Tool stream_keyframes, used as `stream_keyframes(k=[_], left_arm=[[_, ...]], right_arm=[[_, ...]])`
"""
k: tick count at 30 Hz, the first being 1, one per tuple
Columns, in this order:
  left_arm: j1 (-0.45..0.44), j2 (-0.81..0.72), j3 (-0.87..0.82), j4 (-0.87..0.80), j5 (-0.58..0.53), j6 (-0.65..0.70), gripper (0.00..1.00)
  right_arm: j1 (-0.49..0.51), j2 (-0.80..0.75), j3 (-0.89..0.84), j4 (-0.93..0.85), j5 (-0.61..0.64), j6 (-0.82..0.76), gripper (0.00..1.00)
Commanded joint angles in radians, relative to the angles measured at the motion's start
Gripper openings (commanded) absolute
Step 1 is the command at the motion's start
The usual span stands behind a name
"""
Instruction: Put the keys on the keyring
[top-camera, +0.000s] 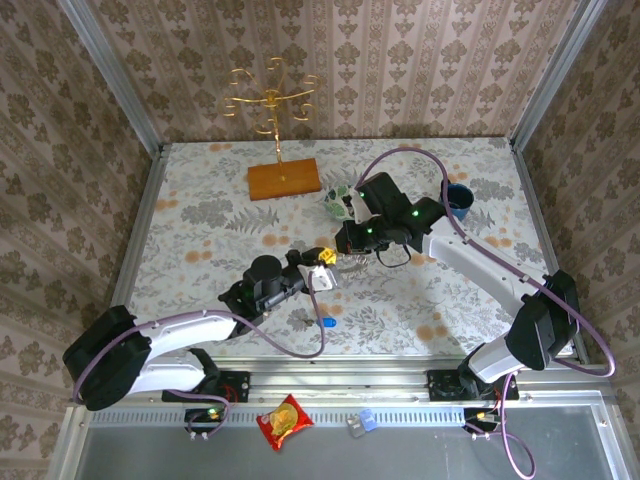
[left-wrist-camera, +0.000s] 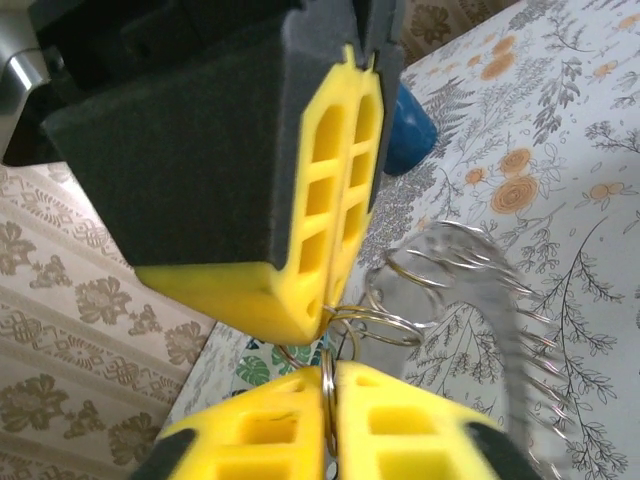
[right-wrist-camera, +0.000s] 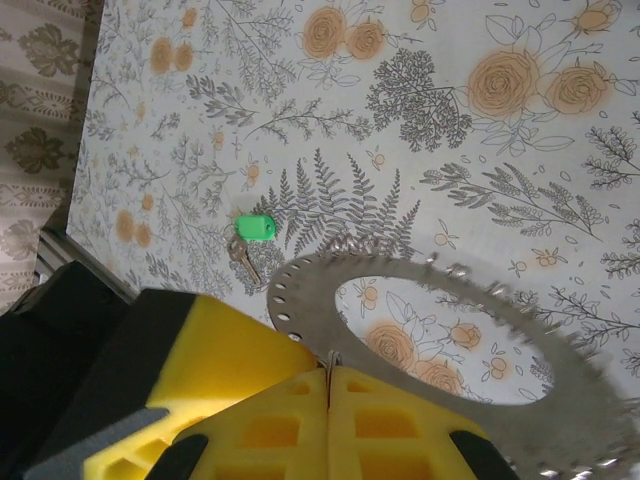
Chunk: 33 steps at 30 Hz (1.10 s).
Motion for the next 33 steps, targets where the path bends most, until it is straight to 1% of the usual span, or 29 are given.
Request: stream_keyframes(k=[1, 2, 5, 8, 10, 13, 15, 17, 20, 25, 31, 33], left_arm=[[-0.003, 0.005, 0.031, -0.004, 0.008, -0.005, 0.03], [-0.004, 0.004, 0.031, -0.005, 0.006, -0.005, 0.0], [-0.003, 0.004, 0.029, 0.002, 0.001, -0.017, 0.0], [-0.002, 0.007, 0.033, 0.009, -0.018, -0.046, 0.0], [-0.002, 0.01, 0.041, 0.016, -0.038, -0.108, 0.0], [-0.003, 0.017, 0.061, 0.007, -0.087, -0.262, 0.0], [-0.003, 0.015, 0.088, -0.042, -0.105, -0.394, 0.0], [-0.007, 0.011, 0.12, -0.107, -0.11, -0.503, 0.0], [-0.008, 0.001, 0.152, -0.173, -0.154, -0.649, 0.0], [-0.008, -0.03, 0.186, -0.253, -0.186, -0.776, 0.0], [-0.008, -0.031, 0.249, -0.349, -0.17, -0.865, 0.0], [-0.008, -0.031, 0.264, -0.371, -0.181, -0.9, 0.0]], right_arm=[[0.001, -0.033, 0.033, -0.023, -0.016, 0.015, 0.0], [0.001, -0.033, 0.035, -0.023, -0.017, 0.015, 0.0], [0.001, -0.033, 0.036, -0.023, -0.016, 0.015, 0.0], [0.001, -0.032, 0.035, -0.032, 0.016, 0.008, 0.0], [0.0, -0.033, 0.034, -0.037, 0.045, 0.001, 0.0], [-0.001, -0.035, 0.029, -0.027, 0.086, -0.017, 0.0], [-0.001, -0.04, 0.017, -0.007, 0.103, -0.032, 0.0], [-0.001, -0.045, 0.001, 0.018, 0.108, -0.045, 0.0], [0.0, -0.053, -0.019, 0.048, 0.107, -0.068, 0.0], [-0.001, -0.068, -0.045, 0.075, 0.107, -0.093, 0.0], [0.0, -0.075, -0.061, 0.112, 0.089, -0.103, 0.0], [-0.001, -0.078, -0.064, 0.117, 0.085, -0.106, 0.0]])
